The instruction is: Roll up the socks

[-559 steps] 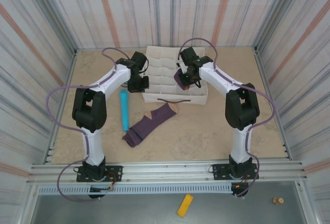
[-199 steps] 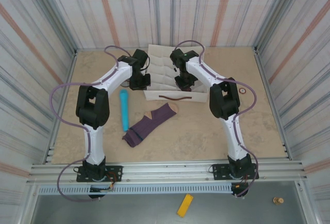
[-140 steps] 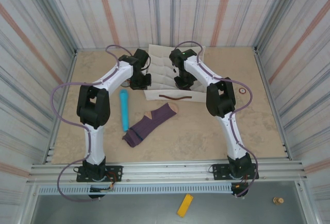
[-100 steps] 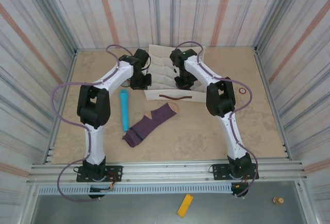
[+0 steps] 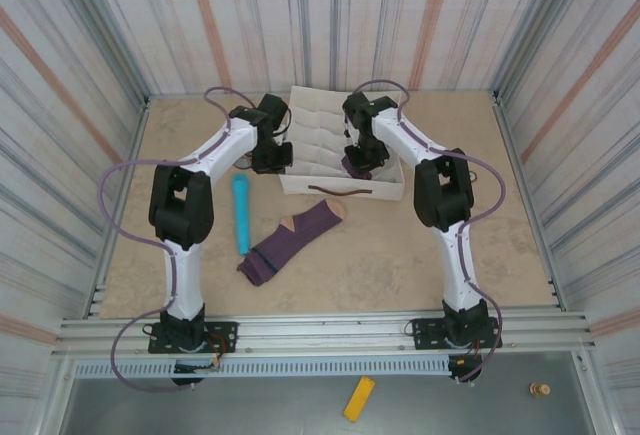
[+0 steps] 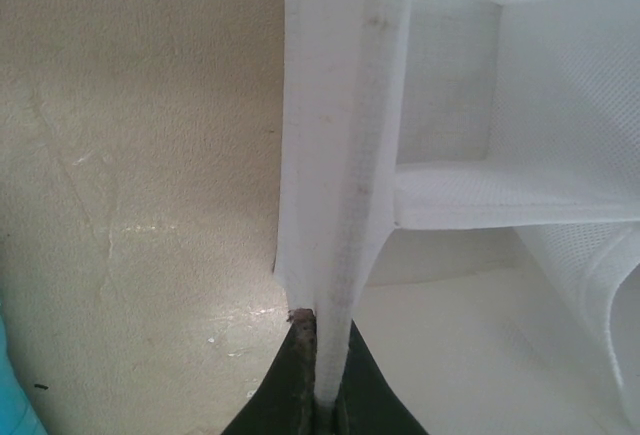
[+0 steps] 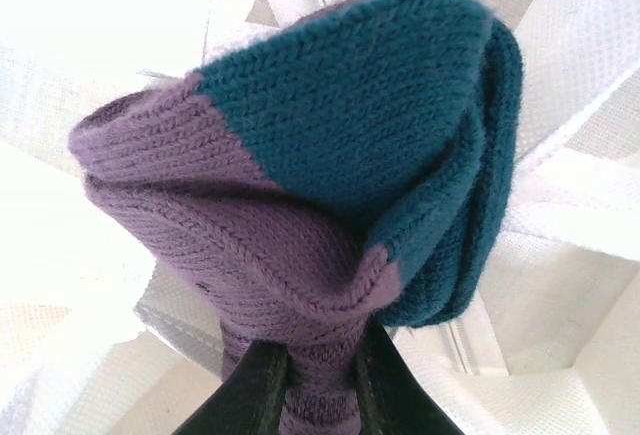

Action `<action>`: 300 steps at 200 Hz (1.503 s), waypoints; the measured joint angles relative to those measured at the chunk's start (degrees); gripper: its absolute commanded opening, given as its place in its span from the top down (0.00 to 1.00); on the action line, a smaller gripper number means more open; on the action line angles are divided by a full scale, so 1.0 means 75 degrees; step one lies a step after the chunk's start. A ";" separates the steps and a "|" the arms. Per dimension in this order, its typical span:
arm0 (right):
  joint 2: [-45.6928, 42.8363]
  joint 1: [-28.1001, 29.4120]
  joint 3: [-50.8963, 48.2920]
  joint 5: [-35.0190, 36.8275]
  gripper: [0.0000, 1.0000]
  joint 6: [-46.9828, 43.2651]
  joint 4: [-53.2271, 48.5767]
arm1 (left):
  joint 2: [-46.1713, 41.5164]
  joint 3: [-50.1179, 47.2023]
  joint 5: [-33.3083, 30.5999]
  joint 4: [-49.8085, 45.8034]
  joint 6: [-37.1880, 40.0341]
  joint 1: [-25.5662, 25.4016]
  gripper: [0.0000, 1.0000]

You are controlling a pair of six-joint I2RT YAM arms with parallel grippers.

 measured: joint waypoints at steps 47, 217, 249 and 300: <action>-0.0251 -0.0108 -0.0318 -0.0294 0.84 -0.0003 0.0207 | 0.0000 0.0000 0.0017 0.0006 -0.0050 0.0009 1.00; -0.1014 -0.0166 -0.0769 -0.0475 0.47 -0.0035 0.0163 | 0.0000 0.0000 0.0093 0.0012 -0.0047 0.0058 1.00; -0.1166 -0.0166 -0.0769 -0.0443 0.45 -0.0035 0.0058 | 0.0000 0.0000 0.0093 0.0015 -0.0047 0.0058 1.00; -0.1218 -0.0163 -0.0667 -0.0431 0.43 -0.0038 -0.0035 | 0.0000 0.0000 0.0090 0.0015 -0.0047 0.0058 1.00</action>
